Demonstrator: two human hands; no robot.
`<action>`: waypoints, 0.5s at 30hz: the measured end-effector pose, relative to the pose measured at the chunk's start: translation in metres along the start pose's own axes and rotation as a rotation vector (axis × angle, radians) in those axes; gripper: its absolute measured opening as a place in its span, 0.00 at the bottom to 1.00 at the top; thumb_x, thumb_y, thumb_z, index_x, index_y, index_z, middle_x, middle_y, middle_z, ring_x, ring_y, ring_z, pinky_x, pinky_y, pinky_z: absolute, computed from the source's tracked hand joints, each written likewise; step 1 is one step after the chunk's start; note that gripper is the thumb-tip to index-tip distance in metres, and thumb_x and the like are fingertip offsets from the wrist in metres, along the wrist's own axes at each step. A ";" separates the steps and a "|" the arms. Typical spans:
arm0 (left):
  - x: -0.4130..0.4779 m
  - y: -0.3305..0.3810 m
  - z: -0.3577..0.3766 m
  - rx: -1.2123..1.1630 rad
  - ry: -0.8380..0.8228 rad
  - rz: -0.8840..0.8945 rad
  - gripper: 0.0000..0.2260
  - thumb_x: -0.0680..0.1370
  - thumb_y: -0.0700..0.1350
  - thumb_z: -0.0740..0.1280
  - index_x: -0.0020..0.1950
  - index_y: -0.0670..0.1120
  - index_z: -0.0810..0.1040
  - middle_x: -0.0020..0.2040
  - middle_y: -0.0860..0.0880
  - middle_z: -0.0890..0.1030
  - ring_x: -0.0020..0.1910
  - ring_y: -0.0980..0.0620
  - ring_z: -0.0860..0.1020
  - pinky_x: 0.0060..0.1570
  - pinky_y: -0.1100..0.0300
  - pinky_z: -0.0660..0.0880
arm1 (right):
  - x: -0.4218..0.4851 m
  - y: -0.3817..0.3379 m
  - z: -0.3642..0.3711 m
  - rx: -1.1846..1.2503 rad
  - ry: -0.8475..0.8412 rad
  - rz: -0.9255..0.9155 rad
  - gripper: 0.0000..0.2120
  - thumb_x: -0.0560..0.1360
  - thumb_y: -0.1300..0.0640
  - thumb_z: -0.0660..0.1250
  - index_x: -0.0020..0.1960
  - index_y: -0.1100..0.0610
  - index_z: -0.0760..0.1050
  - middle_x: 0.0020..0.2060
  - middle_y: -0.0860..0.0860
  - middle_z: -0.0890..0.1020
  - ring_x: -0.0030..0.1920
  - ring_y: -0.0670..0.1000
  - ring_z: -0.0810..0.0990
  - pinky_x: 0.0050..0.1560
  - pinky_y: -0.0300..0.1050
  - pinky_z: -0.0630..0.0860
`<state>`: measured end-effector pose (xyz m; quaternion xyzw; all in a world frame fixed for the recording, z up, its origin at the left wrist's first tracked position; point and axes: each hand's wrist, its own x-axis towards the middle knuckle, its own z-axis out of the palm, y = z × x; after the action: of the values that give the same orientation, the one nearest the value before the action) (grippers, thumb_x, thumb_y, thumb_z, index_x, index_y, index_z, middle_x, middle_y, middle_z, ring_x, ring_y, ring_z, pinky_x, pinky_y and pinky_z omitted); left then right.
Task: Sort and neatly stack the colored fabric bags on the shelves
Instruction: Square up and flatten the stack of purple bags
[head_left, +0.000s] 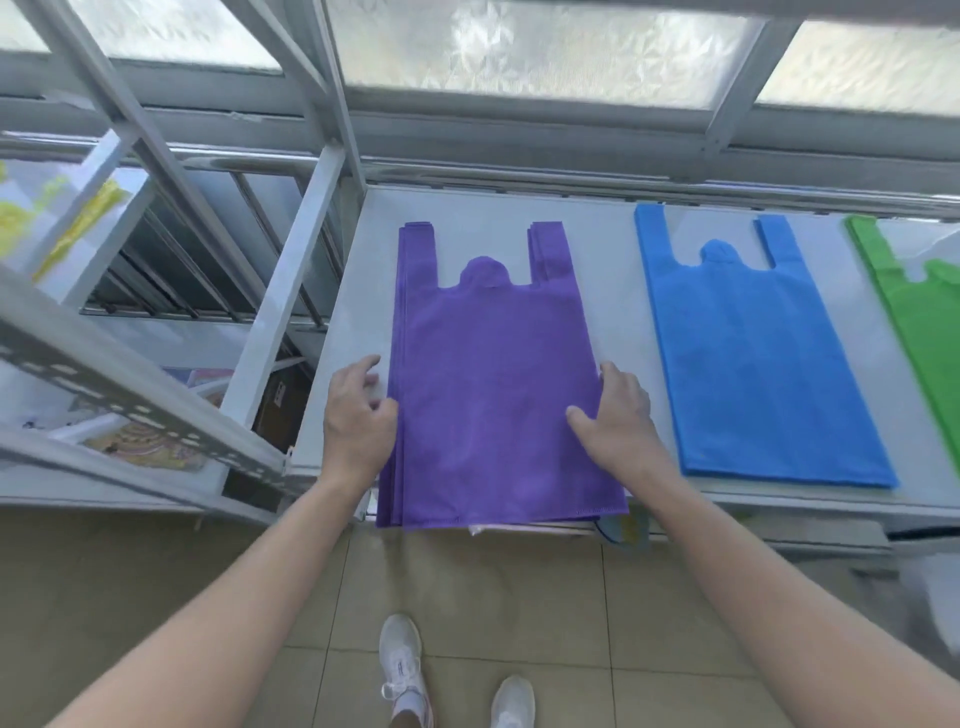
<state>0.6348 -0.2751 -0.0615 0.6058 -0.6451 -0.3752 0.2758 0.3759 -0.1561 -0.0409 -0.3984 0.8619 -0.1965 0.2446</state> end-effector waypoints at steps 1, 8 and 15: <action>-0.014 -0.001 -0.004 0.001 -0.011 -0.051 0.24 0.80 0.37 0.63 0.77 0.46 0.71 0.71 0.47 0.73 0.67 0.51 0.75 0.65 0.64 0.71 | -0.015 0.002 -0.003 0.011 -0.020 0.016 0.30 0.78 0.55 0.69 0.76 0.61 0.64 0.68 0.58 0.72 0.70 0.60 0.68 0.70 0.52 0.65; -0.073 0.018 -0.011 0.001 -0.109 -0.148 0.24 0.75 0.36 0.62 0.71 0.46 0.76 0.67 0.49 0.79 0.67 0.50 0.76 0.72 0.55 0.70 | -0.052 -0.001 0.005 0.000 -0.144 0.014 0.40 0.77 0.52 0.68 0.83 0.57 0.53 0.80 0.57 0.61 0.79 0.61 0.58 0.78 0.56 0.59; -0.063 0.027 -0.012 -0.051 -0.051 -0.269 0.23 0.78 0.36 0.61 0.74 0.45 0.74 0.67 0.48 0.79 0.66 0.50 0.76 0.66 0.55 0.73 | -0.056 -0.004 0.004 -0.076 -0.209 -0.003 0.42 0.78 0.48 0.66 0.84 0.49 0.47 0.83 0.55 0.54 0.81 0.60 0.51 0.77 0.62 0.59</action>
<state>0.6363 -0.2146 -0.0263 0.6701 -0.5551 -0.4402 0.2217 0.4120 -0.1153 -0.0266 -0.4270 0.8378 -0.1215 0.3178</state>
